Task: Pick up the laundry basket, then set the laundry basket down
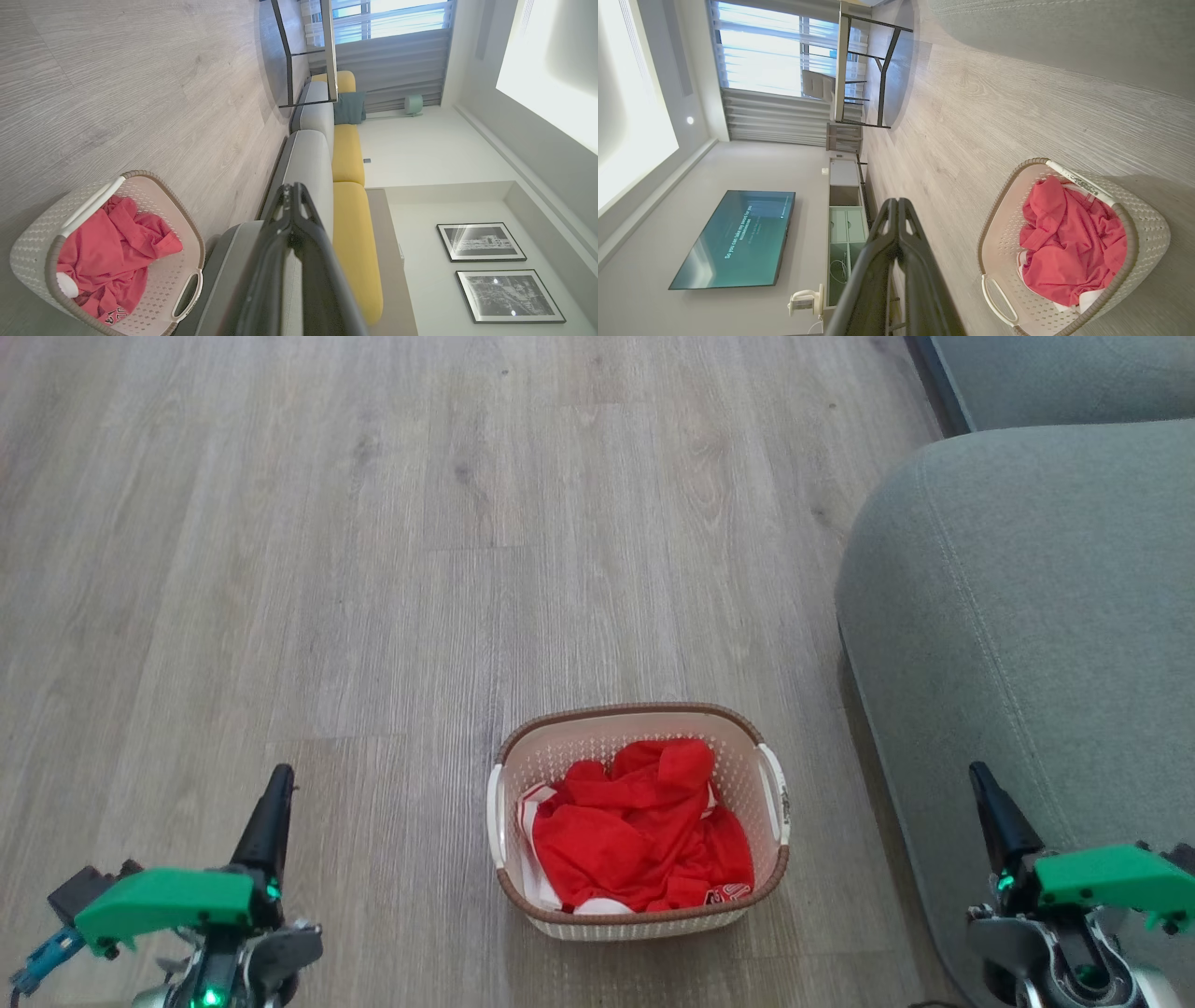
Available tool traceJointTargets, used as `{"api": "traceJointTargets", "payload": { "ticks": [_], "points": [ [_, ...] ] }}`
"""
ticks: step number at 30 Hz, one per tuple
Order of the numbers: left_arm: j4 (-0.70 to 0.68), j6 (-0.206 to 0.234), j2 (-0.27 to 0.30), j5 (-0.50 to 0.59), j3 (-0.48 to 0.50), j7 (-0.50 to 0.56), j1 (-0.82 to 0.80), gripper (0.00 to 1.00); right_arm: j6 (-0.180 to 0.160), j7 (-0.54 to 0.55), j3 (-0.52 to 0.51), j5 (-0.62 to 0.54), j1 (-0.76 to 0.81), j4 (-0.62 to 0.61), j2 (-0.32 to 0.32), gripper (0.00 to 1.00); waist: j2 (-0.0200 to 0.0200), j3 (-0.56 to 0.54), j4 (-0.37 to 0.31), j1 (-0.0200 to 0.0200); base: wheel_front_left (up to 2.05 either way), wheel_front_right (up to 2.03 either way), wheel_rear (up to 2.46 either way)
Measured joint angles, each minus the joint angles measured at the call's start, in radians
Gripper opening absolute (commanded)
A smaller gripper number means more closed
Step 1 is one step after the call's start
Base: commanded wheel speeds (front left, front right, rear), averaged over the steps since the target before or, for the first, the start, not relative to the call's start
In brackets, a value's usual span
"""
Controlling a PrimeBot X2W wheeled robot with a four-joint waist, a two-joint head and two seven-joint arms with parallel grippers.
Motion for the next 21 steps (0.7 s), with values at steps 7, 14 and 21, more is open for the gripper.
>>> {"api": "traceJointTargets", "payload": {
  "ticks": [7, 14, 21],
  "points": [
    [0.016, -0.009, -0.005, -0.065, 0.008, 0.01, -0.004, 0.0, 0.0, 0.018, -0.011, 0.065, 0.0, 0.01, 0.0, 0.0, 0.0, -0.001, -0.003, 0.0, 0.0, 0.0, 0.0],
    [0.029, -0.018, -0.012, -0.122, 0.03, 0.018, -0.025, 0.0, 0.0, 0.029, -0.015, 0.124, -0.006, 0.019, 0.0, 0.0, 0.0, -0.002, -0.005, 0.0, 0.0, 0.0, 0.0],
    [0.03, -0.017, -0.017, -0.122, 0.032, 0.019, -0.025, 0.0, 0.0, 0.031, -0.018, 0.124, -0.019, 0.02, 0.0, 0.0, 0.0, -0.002, -0.005, 0.0, 0.0, 0.0, 0.0]
  ]
}}
